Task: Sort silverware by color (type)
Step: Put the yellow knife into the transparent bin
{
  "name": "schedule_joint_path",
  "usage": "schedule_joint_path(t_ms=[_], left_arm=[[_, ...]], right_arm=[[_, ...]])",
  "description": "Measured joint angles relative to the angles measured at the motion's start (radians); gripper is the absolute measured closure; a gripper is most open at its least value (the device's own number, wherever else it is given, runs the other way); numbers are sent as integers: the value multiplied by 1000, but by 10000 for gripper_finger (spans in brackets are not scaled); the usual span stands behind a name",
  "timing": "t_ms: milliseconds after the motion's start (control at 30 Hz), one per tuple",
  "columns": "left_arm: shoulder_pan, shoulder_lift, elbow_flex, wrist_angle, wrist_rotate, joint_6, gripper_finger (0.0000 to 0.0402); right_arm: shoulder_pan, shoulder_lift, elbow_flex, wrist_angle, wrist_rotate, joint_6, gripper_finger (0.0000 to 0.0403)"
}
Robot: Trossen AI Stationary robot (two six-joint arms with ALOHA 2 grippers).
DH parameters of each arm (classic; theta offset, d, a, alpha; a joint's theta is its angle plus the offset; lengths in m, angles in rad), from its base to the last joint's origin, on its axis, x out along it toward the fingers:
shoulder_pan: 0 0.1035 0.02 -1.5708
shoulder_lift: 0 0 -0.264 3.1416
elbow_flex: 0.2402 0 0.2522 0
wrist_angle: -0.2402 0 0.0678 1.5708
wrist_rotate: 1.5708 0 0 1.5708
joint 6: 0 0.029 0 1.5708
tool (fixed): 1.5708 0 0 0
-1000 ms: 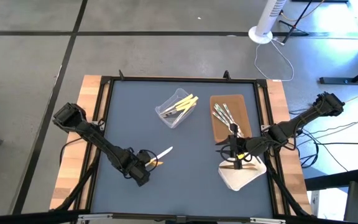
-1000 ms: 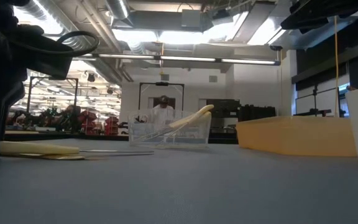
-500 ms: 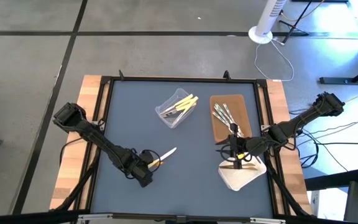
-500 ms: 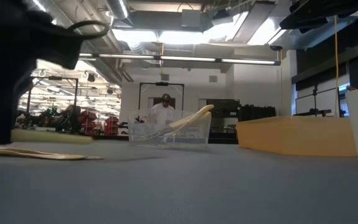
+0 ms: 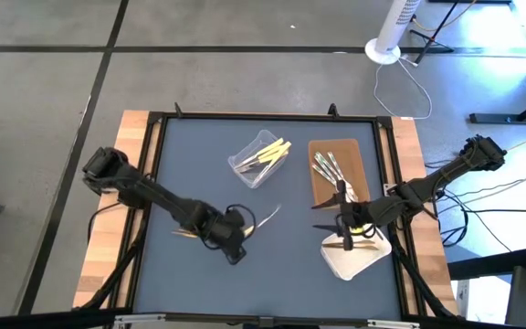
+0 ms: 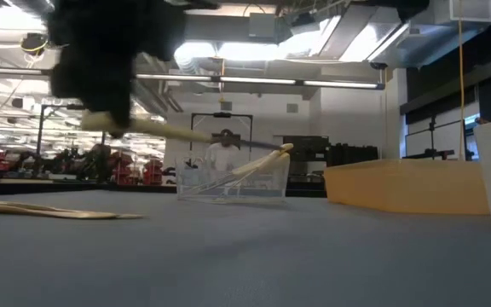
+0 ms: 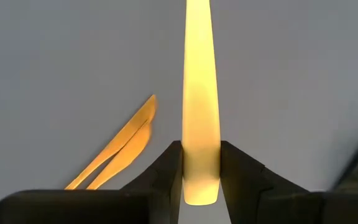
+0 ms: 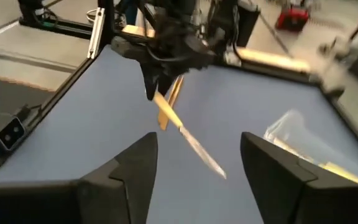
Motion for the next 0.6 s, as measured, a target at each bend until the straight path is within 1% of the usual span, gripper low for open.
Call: schedule_joint_path(t_ms=[167, 333, 467, 600], left_arm=[[88, -1, 64, 4, 71, 0, 321], [167, -1, 135, 8, 132, 1, 321], [218, -1, 175, 23, 190, 1, 321], [253, -1, 182, 118, 256, 1, 321]], right_arm=[[0, 0, 0, 33, 0, -143, 186], [0, 16, 0, 33, 2, -213, 187], [0, 67, 0, 66, 18, -296, 187], [-10, 139, 0, 170, 42, -426, 187]])
